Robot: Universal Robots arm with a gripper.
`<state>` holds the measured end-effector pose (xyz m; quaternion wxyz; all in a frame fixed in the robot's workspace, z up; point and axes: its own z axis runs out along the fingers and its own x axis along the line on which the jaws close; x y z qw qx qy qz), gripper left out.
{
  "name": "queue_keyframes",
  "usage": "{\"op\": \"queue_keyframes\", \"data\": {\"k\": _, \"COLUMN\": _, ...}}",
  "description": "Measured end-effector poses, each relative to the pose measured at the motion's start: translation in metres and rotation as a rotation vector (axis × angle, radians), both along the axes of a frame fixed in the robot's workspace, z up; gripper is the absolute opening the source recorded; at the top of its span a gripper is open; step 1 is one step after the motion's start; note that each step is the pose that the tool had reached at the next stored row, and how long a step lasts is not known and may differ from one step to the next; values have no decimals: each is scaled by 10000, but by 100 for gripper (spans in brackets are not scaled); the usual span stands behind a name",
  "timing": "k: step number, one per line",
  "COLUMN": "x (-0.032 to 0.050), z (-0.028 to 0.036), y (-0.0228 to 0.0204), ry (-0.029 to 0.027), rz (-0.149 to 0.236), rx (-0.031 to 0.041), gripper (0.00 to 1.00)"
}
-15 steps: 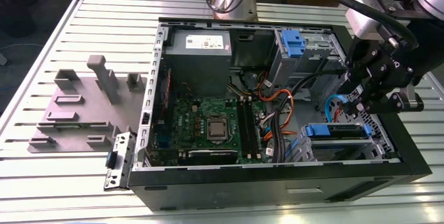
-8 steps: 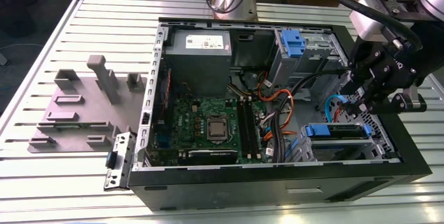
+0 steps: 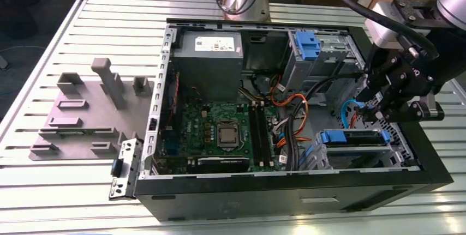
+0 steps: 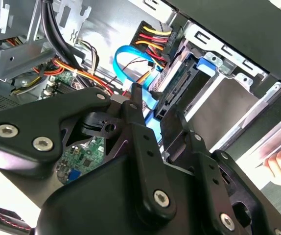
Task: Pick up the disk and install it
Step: 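Insert the first disk wire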
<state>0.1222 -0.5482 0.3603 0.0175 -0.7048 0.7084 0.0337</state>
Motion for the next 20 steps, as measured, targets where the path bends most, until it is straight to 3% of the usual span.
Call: {"op": "queue_keyframes", "data": {"k": 20, "x": 29, "z": -11, "y": -1, "ry": 0, "rz": 0, "rx": -1, "gripper": 42}}
